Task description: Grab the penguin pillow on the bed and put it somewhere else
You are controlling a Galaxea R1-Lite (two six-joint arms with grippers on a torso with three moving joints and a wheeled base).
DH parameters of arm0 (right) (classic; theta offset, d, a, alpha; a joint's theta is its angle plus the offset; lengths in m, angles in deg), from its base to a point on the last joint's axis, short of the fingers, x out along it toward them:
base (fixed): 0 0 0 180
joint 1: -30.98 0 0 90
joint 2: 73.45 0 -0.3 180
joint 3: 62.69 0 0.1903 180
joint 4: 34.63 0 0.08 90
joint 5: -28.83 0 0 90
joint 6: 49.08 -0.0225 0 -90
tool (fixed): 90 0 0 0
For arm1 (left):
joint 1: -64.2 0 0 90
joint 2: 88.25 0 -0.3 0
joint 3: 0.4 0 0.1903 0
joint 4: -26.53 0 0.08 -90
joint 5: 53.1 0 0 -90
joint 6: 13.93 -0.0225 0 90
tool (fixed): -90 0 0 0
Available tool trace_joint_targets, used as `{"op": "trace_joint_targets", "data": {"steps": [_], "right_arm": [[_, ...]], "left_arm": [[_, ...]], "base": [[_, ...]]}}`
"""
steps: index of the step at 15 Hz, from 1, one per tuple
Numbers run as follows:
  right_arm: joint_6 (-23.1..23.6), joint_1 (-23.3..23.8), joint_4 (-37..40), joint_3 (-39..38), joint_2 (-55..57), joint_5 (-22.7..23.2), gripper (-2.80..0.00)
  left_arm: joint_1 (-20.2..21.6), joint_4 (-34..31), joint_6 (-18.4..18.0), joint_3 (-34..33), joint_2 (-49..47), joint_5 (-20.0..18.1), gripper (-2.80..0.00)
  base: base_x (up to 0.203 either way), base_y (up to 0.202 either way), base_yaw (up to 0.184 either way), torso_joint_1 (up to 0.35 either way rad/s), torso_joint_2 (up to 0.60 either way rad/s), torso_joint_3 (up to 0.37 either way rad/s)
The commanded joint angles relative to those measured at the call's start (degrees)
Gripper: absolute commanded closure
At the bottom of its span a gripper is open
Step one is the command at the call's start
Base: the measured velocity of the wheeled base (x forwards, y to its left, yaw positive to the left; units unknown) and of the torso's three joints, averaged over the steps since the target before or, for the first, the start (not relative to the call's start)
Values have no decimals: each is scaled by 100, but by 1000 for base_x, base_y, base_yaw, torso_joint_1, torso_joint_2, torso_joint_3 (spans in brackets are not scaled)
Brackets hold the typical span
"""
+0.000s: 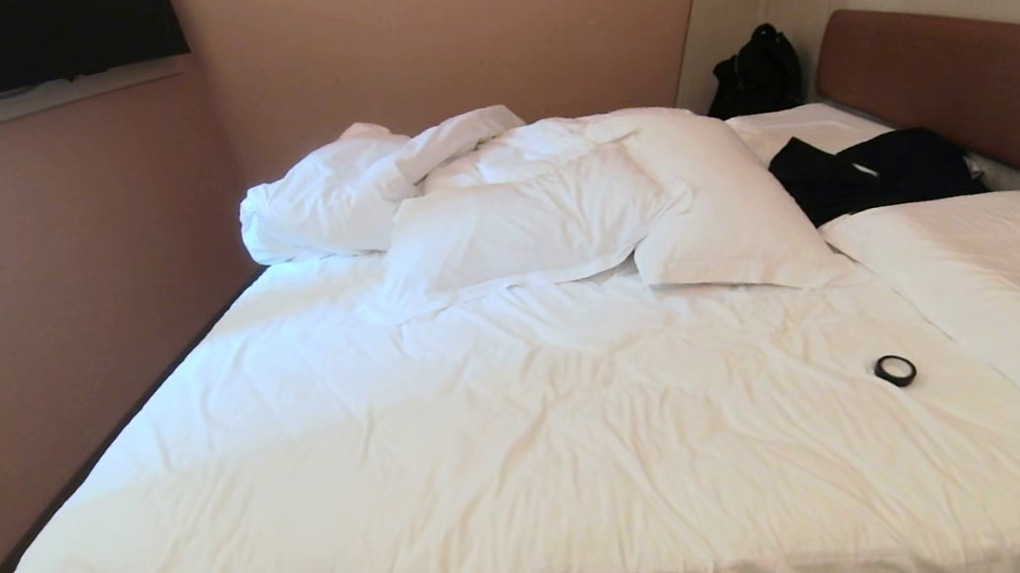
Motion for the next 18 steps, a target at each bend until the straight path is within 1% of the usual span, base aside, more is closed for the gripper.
{"op": "trace_joint_targets", "data": {"steps": [1, 4, 6, 8, 13, 16, 18], "right_arm": [[-562, -281, 236, 3, -716, 9, 0], [-1051, -779, 1048, 94, -1596, -14, 0], [-1421, -1382, 1632, 149, -2128, -62, 0], [-1886, -2033, 1973, 220, -2439, -188, 0], [-3284, -3961, 2435, 282, -2967, -1062, 0], [-4172, -5293, 3035, 295, -3396, -1546, 0], [-4747, -6200, 3506, 293, -3689, -1763, 0]], "left_arm": [[1, 1, 2, -9, 2, 2, 0], [1, 1, 2, -9, 2, 2, 0], [1, 1, 2, -9, 2, 2, 0], [9, 1, 2, -9, 2, 2, 0], [1, 1, 2, -9, 2, 2, 0], [3, 1, 2, -9, 2, 2, 0], [9, 1, 2, -9, 2, 2, 0]], "base": [[0, 0, 0, 0, 0, 0], [0, 0, 0, 0, 0, 0], [0, 0, 0, 0, 0, 0], [0, 0, 0, 0, 0, 0], [0, 0, 0, 0, 0, 0], [0, 0, 0, 0, 0, 0], [0, 0, 0, 0, 0, 0]]}}
